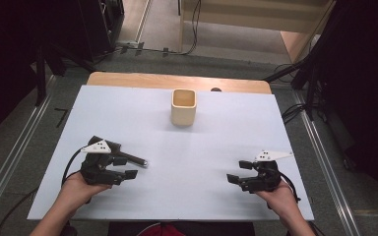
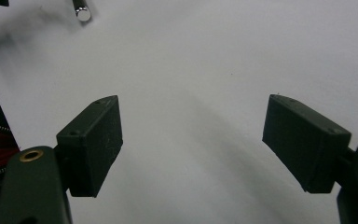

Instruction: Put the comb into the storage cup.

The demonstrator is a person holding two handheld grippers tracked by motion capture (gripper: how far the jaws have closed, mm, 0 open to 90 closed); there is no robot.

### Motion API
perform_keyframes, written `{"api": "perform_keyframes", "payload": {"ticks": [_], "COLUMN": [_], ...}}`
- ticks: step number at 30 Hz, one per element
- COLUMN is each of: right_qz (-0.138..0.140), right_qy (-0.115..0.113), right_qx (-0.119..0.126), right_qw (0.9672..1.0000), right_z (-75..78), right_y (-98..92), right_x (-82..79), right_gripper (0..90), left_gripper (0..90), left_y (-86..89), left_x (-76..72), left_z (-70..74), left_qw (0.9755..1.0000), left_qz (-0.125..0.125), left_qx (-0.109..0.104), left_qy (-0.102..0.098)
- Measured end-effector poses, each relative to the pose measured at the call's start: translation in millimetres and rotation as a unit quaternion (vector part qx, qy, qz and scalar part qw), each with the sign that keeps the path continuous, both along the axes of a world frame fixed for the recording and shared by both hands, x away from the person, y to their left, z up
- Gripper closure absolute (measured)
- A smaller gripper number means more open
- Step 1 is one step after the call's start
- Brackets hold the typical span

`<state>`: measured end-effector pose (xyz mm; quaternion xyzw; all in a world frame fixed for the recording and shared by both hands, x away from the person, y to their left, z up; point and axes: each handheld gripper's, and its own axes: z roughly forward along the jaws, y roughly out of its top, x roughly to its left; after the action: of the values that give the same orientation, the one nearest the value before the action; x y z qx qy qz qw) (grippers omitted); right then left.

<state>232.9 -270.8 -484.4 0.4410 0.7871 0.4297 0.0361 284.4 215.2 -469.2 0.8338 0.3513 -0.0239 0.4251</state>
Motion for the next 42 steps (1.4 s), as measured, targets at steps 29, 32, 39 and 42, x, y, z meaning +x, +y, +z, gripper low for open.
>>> {"api": "perform_keyframes", "payload": {"ticks": [29, 32, 39, 42], "right_qz": [0.004, 0.004, 0.004, 0.004], "right_qy": [-0.003, -0.004, -0.002, -0.002], "right_qx": [0.001, 0.0, -0.001, -0.001], "right_qw": [1.0, 1.0, 1.0, 1.0], "right_z": [-0.8, -0.8, -0.9, -1.0], "right_y": [3.1, 2.8, 2.9, 2.9], "right_x": [0.7, 0.7, 0.9, 0.9], "right_gripper": [18.2, 18.2, 18.2, 18.2], "left_gripper": [28.4, 28.4, 28.4, 28.5], "left_y": [0.0, -0.1, 0.0, -0.4], "left_x": [1.8, 1.8, 2.1, 2.0], "left_z": [1.4, 1.3, 1.1, 0.9], "left_qw": [0.9997, 0.9997, 0.9997, 0.9996], "left_qz": [0.012, 0.012, 0.012, 0.012], "left_qx": [0.003, 0.003, 0.004, 0.003], "left_qy": [0.019, 0.02, 0.021, 0.024]}}
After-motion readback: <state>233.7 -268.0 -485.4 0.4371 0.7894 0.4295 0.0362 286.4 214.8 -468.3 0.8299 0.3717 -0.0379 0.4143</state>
